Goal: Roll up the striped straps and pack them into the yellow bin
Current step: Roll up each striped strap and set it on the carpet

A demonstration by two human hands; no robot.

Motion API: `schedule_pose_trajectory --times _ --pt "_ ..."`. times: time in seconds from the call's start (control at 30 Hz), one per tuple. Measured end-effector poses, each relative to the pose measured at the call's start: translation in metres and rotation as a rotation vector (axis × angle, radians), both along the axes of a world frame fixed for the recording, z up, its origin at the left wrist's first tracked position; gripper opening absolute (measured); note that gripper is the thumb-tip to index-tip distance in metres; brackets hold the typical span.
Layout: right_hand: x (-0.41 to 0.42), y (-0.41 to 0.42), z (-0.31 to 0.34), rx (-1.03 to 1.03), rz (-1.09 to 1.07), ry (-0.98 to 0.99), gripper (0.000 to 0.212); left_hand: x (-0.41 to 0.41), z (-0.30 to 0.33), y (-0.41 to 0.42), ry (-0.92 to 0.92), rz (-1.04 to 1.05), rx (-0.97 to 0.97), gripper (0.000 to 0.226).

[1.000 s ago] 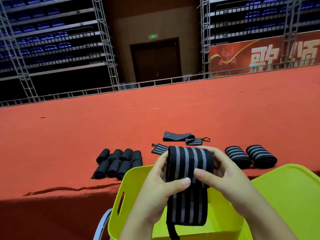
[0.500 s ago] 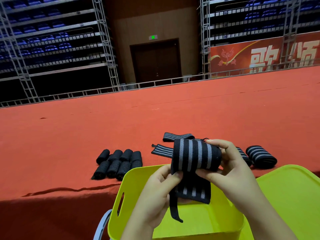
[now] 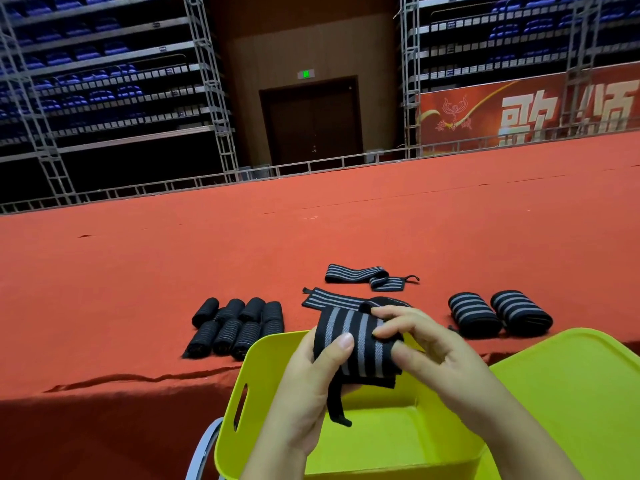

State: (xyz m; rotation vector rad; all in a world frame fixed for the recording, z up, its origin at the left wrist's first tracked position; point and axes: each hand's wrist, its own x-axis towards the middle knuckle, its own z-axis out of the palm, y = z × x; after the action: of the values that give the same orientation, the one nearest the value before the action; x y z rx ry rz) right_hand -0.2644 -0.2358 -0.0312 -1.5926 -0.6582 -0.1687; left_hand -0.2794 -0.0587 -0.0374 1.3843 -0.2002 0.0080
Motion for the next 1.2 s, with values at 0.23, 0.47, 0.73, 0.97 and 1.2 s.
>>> schedule_pose_trajectory --times 0.23,0.47,0.73,0.97,1.2 --pt "0.006 -0.015 0.0 0.127 0.257 0.512 0.062 0.0 0.003 0.006 -0.046 -0.172 0.034 0.062" --pt "0.008 -0.023 -0.001 0.173 0.173 0.571 0.073 0.01 0.001 0.004 0.061 -0.2 -0.048 0.063" --pt "0.046 -0.05 0.052 0.014 0.088 0.622 0.047 0.053 0.037 -0.027 0.187 -0.163 -0.135 0.037" --pt "0.135 -0.09 0.07 0.017 -0.199 0.584 0.039 0.155 0.064 -0.086 0.45 -0.09 -0.231 0.01" --pt "0.234 -0.139 0.042 0.017 -0.356 0.615 0.038 0.272 0.04 -0.156 0.432 -0.063 -0.072 0.018"
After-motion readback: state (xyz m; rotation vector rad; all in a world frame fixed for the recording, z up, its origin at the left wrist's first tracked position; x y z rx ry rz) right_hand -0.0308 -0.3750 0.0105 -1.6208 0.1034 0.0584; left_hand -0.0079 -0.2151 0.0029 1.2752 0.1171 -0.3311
